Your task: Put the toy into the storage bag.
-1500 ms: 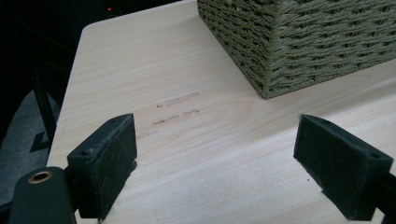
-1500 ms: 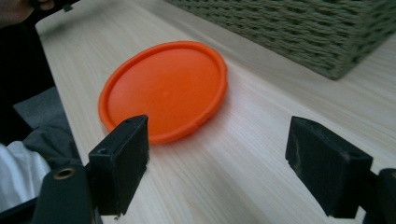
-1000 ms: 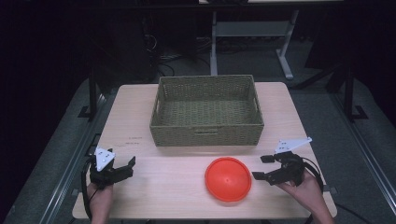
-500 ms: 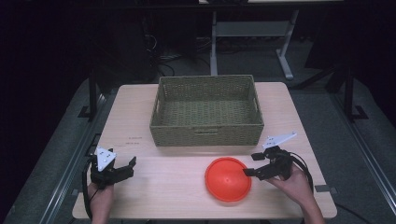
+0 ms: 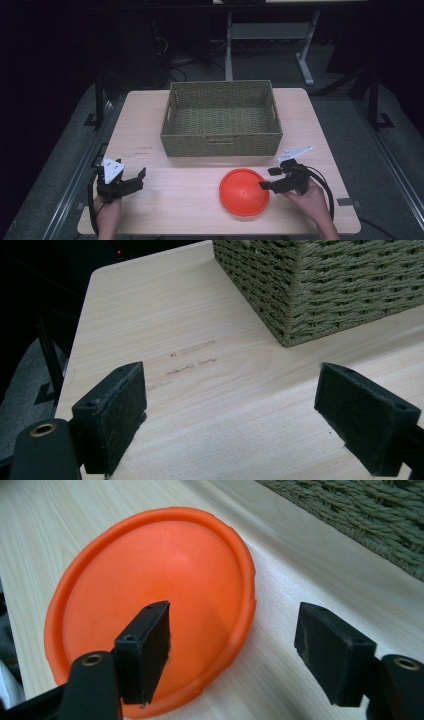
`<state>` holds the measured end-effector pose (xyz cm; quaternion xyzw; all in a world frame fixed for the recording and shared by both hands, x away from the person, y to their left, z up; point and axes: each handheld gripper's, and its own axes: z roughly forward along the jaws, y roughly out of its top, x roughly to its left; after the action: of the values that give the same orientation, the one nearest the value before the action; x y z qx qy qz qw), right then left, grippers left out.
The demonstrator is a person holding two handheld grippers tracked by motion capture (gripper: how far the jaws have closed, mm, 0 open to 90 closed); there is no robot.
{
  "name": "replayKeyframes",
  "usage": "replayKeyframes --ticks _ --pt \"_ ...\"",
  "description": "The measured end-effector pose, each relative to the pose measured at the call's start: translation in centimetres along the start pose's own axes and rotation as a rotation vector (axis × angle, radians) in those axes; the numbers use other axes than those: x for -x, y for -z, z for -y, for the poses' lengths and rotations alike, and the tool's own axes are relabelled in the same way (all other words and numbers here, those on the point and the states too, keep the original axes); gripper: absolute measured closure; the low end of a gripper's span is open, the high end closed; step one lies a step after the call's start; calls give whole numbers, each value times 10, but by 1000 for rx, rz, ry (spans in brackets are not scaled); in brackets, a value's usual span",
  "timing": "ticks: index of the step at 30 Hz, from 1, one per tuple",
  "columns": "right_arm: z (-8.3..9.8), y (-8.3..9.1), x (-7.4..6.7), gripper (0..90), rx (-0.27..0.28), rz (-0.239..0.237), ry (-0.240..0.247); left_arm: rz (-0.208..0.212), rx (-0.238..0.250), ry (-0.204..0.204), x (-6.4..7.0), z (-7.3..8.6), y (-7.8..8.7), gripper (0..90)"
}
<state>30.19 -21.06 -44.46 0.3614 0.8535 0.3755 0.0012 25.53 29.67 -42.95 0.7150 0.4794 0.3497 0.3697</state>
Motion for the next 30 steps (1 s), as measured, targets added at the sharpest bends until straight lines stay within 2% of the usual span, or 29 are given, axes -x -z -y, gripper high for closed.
replayKeyframes --ticks 2,5,8,10,14,20,24,27,30 --pt "7 -2 1 340 5 12 -20 3 4 6 0 0 1 128" --pt "8 -4 2 366 -24 17 -41 7 1 4 1 0 0 128" --pt "7 -4 1 415 3 9 -32 8 0 -3 2 0 0 128" --pt "7 -7 -2 441 -6 48 -33 7 0 -1 2 0 0 128" --pt "7 -13 -2 474 -36 37 -74 8 0 -4 3 -1 0 128" --pt "6 -15 -6 509 -24 25 -68 11 -1 -9 4 -1 -1 128" --pt "6 -20 -4 512 -40 9 -91 12 -1 -12 3 -1 -1 128" --pt "6 -20 -5 514 -49 13 -82 24 7 -13 4 -1 -1 128" --pt "7 -21 -4 527 -42 -4 -87 29 5 -24 6 -2 -1 128"
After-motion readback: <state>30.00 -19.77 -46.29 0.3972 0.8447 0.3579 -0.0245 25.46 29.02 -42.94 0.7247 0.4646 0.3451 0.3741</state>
